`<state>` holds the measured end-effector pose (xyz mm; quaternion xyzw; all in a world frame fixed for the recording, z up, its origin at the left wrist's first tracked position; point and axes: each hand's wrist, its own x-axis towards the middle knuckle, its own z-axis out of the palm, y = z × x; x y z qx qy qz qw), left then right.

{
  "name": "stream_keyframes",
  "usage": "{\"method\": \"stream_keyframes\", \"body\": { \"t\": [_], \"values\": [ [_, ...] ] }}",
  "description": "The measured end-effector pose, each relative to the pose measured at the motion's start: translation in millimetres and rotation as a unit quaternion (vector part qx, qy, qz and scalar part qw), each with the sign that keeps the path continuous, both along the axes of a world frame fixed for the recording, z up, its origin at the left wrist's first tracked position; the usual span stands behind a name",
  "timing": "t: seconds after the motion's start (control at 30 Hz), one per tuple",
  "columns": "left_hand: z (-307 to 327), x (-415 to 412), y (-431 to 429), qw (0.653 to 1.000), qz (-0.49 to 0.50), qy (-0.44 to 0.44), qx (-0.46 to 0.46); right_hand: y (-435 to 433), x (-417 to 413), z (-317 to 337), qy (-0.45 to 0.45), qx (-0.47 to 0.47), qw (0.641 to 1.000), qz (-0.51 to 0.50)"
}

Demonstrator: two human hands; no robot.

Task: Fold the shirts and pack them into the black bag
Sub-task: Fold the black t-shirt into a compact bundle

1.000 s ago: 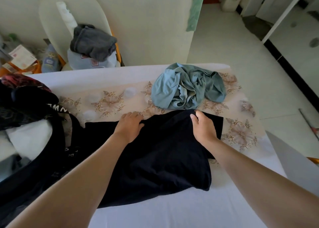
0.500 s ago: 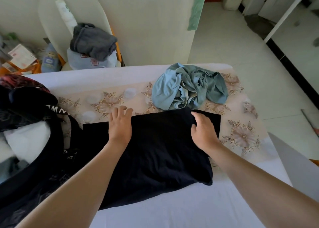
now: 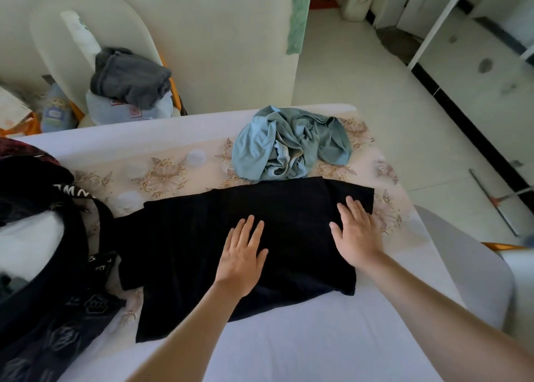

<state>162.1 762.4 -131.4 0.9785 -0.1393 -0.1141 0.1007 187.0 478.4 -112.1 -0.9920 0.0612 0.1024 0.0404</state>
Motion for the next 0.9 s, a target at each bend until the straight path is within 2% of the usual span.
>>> {"method": "stream_keyframes", "body": {
  "t": [0.07, 0.1, 0.23, 0.3, 0.37, 0.43, 0.47, 0.57, 0.67, 0.73, 0.8, 0.9],
  "values": [
    [5.0, -16.3, 9.6, 1.0, -0.007, -0.01, -0.004, 12.9, -27.7, -3.1, -0.087, -0.003, 0.995, -0.038],
    [6.4, -24.8, 13.6, 1.0, -0.022, -0.01, -0.007, 20.1, -41.6, -2.2, -0.098, -0.006, 0.992, -0.078],
    [5.2, -54.8, 20.0, 0.994, -0.11, 0.031, 0.0, 41.2, -80.2, 4.2, 0.004, 0.008, 0.974, -0.224],
    [1.7, -65.8, 20.5, 0.99, -0.138, 0.025, 0.021, 42.8, -86.6, 4.8, -0.023, 0.101, 0.962, -0.252],
    [-2.0, -75.2, 20.2, 0.986, -0.155, 0.022, 0.049, 43.5, -86.5, 12.9, -0.075, 0.237, 0.93, -0.27],
    [-4.9, -83.4, 21.8, 0.983, -0.165, 0.016, 0.073, 39.1, -81.4, 23.8, -0.112, 0.296, 0.904, -0.289],
    [-7.1, -87.2, 23.5, 0.982, -0.17, 0.013, 0.078, 35.8, -78.9, 28.0, -0.111, 0.274, 0.914, -0.279],
    [-5.8, -99.7, 29.0, 0.978, -0.194, 0.03, 0.065, 23.9, -76.1, 26.4, -0.097, 0.099, 0.978, -0.154],
    [9.3, -107.8, 36.2, 0.99, -0.13, 0.057, -0.025, 31.2, -81.0, 20.9, -0.092, -0.054, 0.992, -0.063],
    [17.6, -112.9, 46.5, 0.996, -0.039, 0.03, -0.07, 52.0, -87.8, 21.6, -0.121, -0.06, 0.991, -0.008],
    [16.7, -120.8, 65.8, 0.992, 0.081, -0.043, -0.091, 81.5, -99.9, 20.9, -0.123, -0.005, 0.988, 0.097],
    [17.0, -141.0, 103.6, 0.954, 0.284, -0.067, -0.063, 131.5, -123.1, 14.6, -0.034, 0.115, 0.97, 0.214]
  ]
}}
